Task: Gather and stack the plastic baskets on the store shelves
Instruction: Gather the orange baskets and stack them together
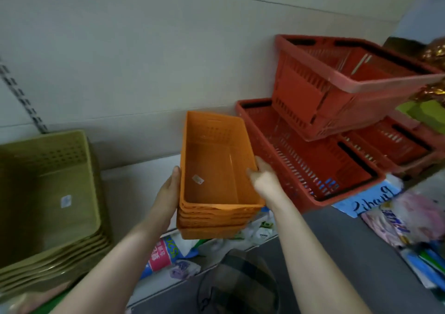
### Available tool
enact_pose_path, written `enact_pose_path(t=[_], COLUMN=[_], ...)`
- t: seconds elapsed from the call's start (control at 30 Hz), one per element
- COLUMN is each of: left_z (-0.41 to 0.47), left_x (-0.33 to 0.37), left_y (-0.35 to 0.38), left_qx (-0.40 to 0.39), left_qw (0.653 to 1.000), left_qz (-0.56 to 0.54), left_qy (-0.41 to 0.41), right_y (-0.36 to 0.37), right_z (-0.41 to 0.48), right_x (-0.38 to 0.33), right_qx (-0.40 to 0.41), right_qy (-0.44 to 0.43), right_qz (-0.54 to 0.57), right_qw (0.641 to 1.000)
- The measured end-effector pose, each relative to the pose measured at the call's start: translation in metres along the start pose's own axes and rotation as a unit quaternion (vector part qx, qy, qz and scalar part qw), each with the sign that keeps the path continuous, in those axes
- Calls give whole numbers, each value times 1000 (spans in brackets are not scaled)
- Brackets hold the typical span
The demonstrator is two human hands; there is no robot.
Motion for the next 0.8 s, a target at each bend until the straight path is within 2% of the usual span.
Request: enact_pose_path(t=[0.1,0.2,0.33,0.5,0.7,0.8], left_z=[-9,-11,-8,-5,-10,-22], left_x=[-8,-16,-15,-18,-15,-7], left_y=[-15,-26,-36,-43,-44,-48], left_qx=[11,38,111,133,124,121], left_qw=[999,995,987,987,992,991], left_qz=[-45,-88,-120,-88,-35,50], left_qy=[-14,-9,4,8,13,42], right_y=[24,41,55,78,82,83], right_z=[12,25,45,55,64,67], right_x=[-14,-34,-49,-47,-45,-45], right_qx=[-53,-70,-128,-170,-176,-165], right_qy=[-54,-125,-140,-128,-131,-143], right_qz=[-38,-62,-53,-146,-174,-193], right_qw=[996,988,980,966,960,957])
Point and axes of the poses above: each hand's wrist, its own z-axis towards the middle knuckle, its own y-axis out of the palm, x = y × z, the point moved 1 cm from there along z, towards the middle knuckle, and after that the axes turned 8 degrees about z, right-handed, at the moved point
